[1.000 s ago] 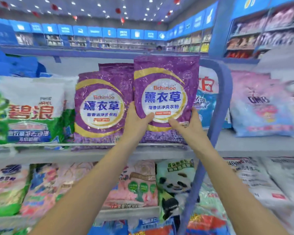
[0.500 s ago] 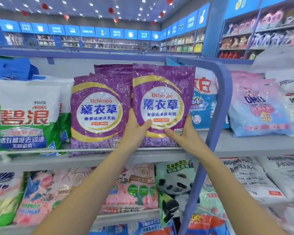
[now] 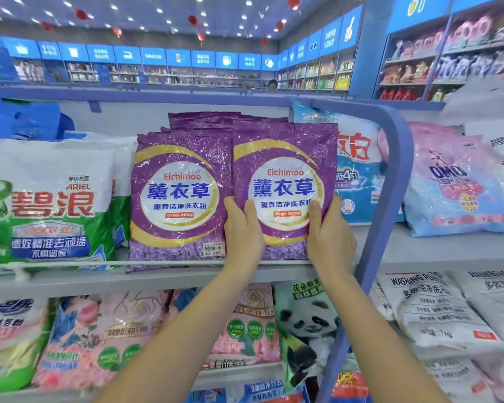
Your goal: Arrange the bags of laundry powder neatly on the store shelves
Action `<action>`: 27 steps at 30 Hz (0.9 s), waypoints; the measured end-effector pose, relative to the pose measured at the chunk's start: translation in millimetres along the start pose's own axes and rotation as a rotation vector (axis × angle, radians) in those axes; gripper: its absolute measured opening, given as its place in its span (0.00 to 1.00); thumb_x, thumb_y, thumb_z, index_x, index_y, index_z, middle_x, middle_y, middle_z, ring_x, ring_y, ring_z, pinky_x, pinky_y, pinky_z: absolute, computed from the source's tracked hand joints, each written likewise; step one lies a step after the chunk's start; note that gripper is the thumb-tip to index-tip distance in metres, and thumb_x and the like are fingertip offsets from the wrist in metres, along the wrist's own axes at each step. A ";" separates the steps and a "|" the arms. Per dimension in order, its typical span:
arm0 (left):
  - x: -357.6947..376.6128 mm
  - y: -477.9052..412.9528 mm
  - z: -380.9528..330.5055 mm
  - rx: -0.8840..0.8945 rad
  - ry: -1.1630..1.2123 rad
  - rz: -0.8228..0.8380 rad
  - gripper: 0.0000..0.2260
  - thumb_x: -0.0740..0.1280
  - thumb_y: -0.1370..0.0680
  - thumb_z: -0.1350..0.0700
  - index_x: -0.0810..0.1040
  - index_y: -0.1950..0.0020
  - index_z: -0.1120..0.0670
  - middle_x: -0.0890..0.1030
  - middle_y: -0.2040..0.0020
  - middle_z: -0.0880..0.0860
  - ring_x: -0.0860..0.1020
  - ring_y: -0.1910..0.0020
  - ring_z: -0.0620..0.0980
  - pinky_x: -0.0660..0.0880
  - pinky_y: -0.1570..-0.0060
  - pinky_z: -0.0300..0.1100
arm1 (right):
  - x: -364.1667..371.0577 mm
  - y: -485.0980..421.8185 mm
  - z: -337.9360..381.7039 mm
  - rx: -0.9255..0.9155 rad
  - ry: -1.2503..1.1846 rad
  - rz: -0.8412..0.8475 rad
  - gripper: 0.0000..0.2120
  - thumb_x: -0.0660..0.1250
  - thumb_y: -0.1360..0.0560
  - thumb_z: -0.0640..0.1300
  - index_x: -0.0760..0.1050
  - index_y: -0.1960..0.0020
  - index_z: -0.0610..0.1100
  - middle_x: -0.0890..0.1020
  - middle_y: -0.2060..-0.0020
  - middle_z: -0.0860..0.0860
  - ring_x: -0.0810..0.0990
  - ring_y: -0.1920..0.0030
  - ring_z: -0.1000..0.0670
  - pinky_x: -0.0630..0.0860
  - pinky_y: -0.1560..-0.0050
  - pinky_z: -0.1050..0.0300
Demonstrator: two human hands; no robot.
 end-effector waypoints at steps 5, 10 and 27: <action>1.4 -2.6 0.0 0.089 -0.023 -0.075 0.05 0.52 0.18 0.56 0.63 0.45 0.56 0.73 0.59 0.44 0.71 0.62 0.37 0.66 0.65 0.33 | 6.7 -4.6 -4.6 -0.006 0.073 -0.047 0.25 0.49 0.21 0.58 0.61 0.32 0.41 0.80 0.49 0.43 0.78 0.50 0.39 0.67 0.58 0.51; -4.1 -6.5 -0.4 0.000 0.067 -0.088 0.11 0.50 0.18 0.51 0.66 0.45 0.56 0.74 0.59 0.47 0.72 0.62 0.43 0.68 0.62 0.39 | 3.7 -5.2 -7.3 0.061 -0.022 0.004 0.25 0.51 0.21 0.58 0.55 0.29 0.46 0.80 0.49 0.46 0.78 0.50 0.42 0.63 0.60 0.54; -20.2 21.5 35.7 0.667 -1.243 0.093 0.32 0.49 0.23 0.38 0.57 0.25 0.56 0.63 0.26 0.57 0.62 0.27 0.54 0.55 0.31 0.52 | 15.8 19.4 -5.3 -0.379 0.208 0.079 0.37 0.38 0.24 0.66 0.43 0.24 0.42 0.47 0.25 0.48 0.49 0.25 0.49 0.42 0.28 0.54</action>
Point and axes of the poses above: each hand's wrist, its own y-axis away from the middle knuckle, its own x-axis out of the palm, z = x × y, the point moved 4 cm from there along -y, towards the middle knuckle
